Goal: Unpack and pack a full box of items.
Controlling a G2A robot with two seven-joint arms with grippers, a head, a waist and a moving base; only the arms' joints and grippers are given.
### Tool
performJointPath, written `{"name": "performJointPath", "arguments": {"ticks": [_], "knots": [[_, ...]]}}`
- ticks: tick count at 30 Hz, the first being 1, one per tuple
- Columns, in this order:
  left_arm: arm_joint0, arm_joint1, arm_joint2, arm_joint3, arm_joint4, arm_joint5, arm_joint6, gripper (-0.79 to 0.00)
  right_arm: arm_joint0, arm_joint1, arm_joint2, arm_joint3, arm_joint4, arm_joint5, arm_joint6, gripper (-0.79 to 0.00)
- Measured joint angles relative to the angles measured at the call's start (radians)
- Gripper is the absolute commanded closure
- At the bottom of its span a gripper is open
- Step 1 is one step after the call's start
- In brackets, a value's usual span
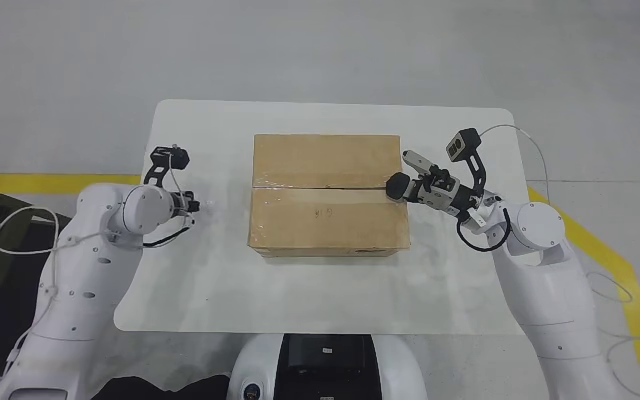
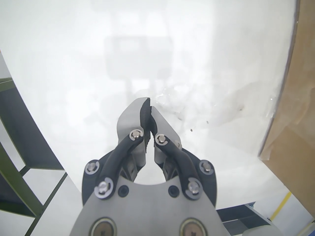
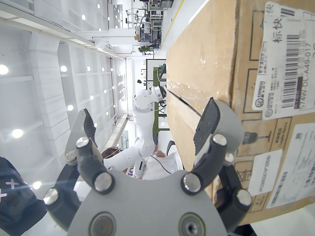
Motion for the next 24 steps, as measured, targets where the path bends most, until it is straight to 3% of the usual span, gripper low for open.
{"name": "performJointPath", "arguments": {"ticks": [2,8,11,17,24], "knots": [[0.009,0.002,-0.014,-0.015,-0.001,0.003,-0.006,-0.376,0.0,0.0,0.0,0.0,0.0,0.0,0.0,-0.785],[0.032,0.007,-0.044,-0.052,-0.001,0.006,-0.017,-0.409,0.0,0.0,0.0,0.0,0.0,0.0,0.0,-0.785],[0.038,0.008,-0.049,-0.063,-0.005,0.005,-0.022,-0.465,0.0,0.0,0.0,0.0,0.0,0.0,0.0,-0.785],[0.032,0.004,-0.032,-0.031,0.015,0.016,-0.003,-0.388,0.0,0.0,0.0,0.0,0.0,0.0,0.0,-0.785],[-0.001,-0.005,0.003,0.026,0.02,0.02,0.005,-0.385,0.0,0.0,0.0,0.0,0.0,0.0,0.0,-0.785]]}}
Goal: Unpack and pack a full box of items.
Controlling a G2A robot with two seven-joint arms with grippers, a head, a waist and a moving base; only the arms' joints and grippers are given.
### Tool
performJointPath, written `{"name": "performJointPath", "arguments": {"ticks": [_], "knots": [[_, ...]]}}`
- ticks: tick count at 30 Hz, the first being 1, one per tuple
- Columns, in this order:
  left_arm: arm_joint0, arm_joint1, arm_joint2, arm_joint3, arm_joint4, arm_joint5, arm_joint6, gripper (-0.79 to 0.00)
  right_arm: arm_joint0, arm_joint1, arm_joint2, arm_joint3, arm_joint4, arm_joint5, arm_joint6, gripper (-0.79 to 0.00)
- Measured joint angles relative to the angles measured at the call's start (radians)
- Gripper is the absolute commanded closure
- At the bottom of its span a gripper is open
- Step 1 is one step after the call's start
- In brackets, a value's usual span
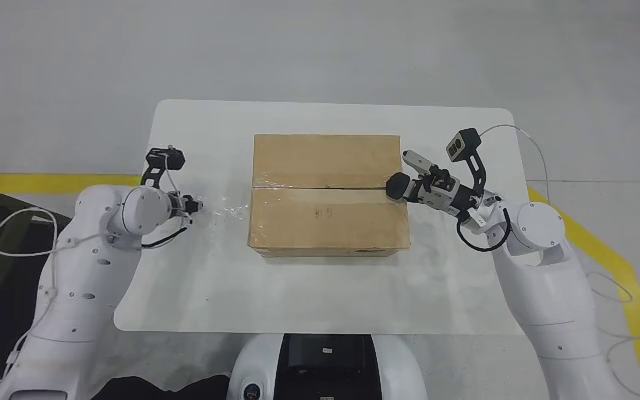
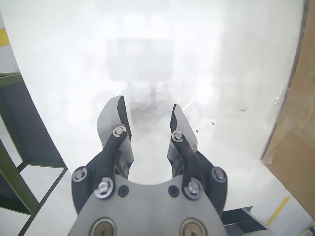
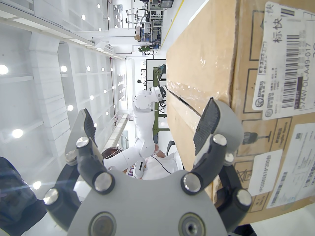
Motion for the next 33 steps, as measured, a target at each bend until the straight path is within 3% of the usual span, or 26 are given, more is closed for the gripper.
{"name": "performJointPath", "arguments": {"ticks": [7,10,15,21,28,33], "knots": [[-0.019,-0.004,0.005,0.022,-0.01,-0.005,-0.004,-0.376,0.0,0.0,0.0,0.0,0.0,0.0,0.0,-0.785],[-0.026,-0.006,0.01,0.034,-0.015,-0.01,-0.004,-0.339,0.0,0.0,0.0,0.0,0.0,0.0,0.0,-0.785],[-0.034,-0.008,0.015,0.046,-0.024,-0.015,-0.003,-0.182,0.0,0.0,0.0,0.0,0.0,0.0,0.0,-0.785],[-0.039,-0.01,0.017,0.051,-0.026,-0.017,-0.009,-0.074,0.0,0.0,0.0,0.0,0.0,0.0,0.0,-0.785],[-0.046,-0.011,0.015,0.059,-0.036,-0.023,-0.019,0.0,0.0,0.0,0.0,0.0,0.0,0.0,0.0,-0.785],[-0.056,-0.011,-0.004,0.063,-0.09,-0.032,-0.035,0.0,0.0,0.0,0.0,0.0,0.0,0.0,0.0,-0.785]]}}
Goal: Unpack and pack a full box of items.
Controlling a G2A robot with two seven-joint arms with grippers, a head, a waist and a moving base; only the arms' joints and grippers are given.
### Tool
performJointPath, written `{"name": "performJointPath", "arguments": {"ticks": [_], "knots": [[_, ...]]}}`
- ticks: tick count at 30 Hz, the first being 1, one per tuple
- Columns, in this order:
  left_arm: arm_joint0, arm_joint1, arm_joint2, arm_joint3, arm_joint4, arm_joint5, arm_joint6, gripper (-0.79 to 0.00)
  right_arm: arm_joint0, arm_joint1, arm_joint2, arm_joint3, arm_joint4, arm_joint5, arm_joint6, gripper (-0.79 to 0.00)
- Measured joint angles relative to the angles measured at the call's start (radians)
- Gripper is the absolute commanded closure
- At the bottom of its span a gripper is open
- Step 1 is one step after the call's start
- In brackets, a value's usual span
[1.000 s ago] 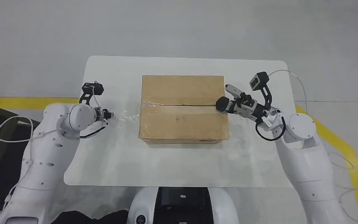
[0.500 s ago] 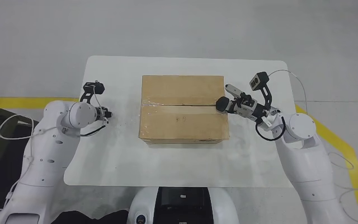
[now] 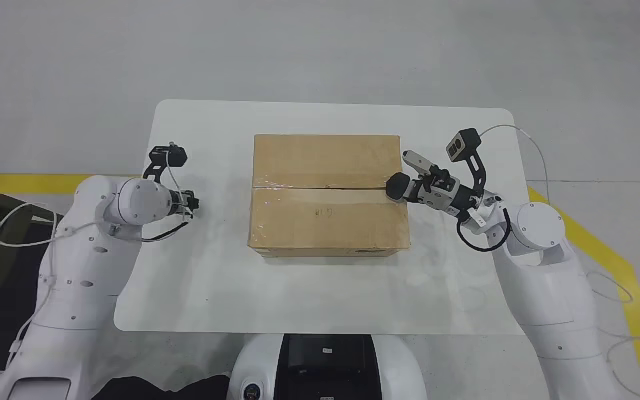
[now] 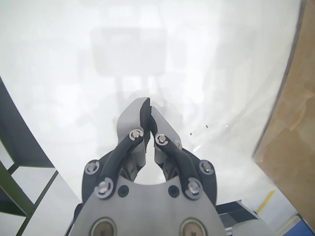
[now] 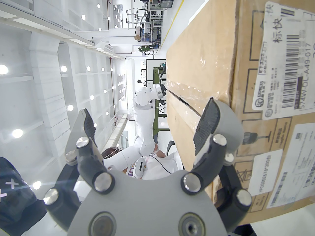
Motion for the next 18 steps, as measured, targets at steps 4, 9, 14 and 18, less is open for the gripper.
{"name": "performJointPath", "arguments": {"ticks": [4,9,14,18], "knots": [[0.005,0.005,-0.038,-0.021,-0.041,0.0,-0.01,0.0,0.0,0.0,0.0,0.0,0.0,0.0,0.0,-0.785],[0.027,0.013,-0.107,-0.07,-0.11,0.011,-0.01,0.0,0.0,0.0,0.0,0.0,0.0,0.0,0.0,-0.785],[0.056,0.02,-0.187,-0.12,-0.201,0.024,0.002,0.0,0.0,0.0,0.0,0.0,0.0,0.0,0.0,-0.785],[0.072,0.025,-0.246,-0.143,-0.293,0.03,-0.001,0.0,0.0,0.0,0.0,0.0,0.0,0.0,0.0,-0.785]]}}
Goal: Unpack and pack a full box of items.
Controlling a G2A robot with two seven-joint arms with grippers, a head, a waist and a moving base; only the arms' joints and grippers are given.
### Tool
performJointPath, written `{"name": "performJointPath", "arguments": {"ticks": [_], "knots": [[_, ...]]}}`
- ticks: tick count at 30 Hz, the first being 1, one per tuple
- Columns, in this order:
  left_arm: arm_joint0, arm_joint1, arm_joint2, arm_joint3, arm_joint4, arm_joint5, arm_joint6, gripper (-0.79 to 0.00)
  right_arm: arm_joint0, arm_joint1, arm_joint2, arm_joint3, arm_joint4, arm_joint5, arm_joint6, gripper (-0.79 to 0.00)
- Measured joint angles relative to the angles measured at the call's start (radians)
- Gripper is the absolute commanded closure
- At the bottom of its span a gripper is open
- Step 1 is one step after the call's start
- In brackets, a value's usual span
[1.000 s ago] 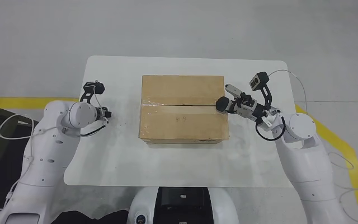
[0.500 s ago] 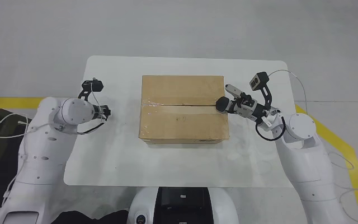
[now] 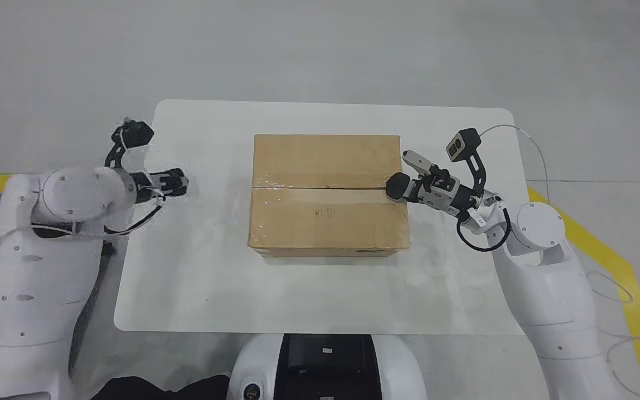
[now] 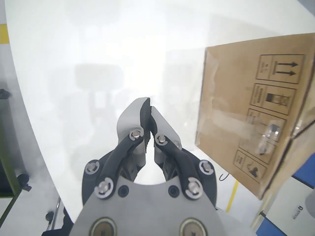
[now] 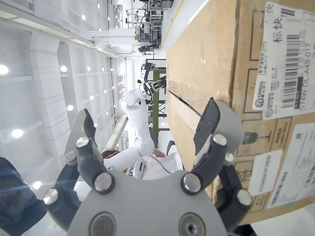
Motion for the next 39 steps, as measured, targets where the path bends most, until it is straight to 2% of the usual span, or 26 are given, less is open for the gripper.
{"name": "performJointPath", "arguments": {"ticks": [11,18,28,39], "knots": [[-0.025,0.008,-0.132,0.034,-0.355,0.022,-0.035,0.0,0.0,0.0,0.0,0.0,0.0,0.0,0.0,-0.785],[-0.047,0.012,-0.153,0.014,-0.489,0.008,0.003,0.0,0.0,0.0,0.0,0.0,0.0,0.0,0.0,-0.785],[-0.092,0.01,-0.1,-0.063,-0.627,0.012,0.074,0.0,0.0,0.0,0.0,0.0,0.0,0.0,0.0,-0.785],[-0.214,0.0,0.033,-0.089,-0.721,-0.007,0.141,0.0,0.0,0.0,0.0,0.0,0.0,0.0,0.0,-0.785]]}}
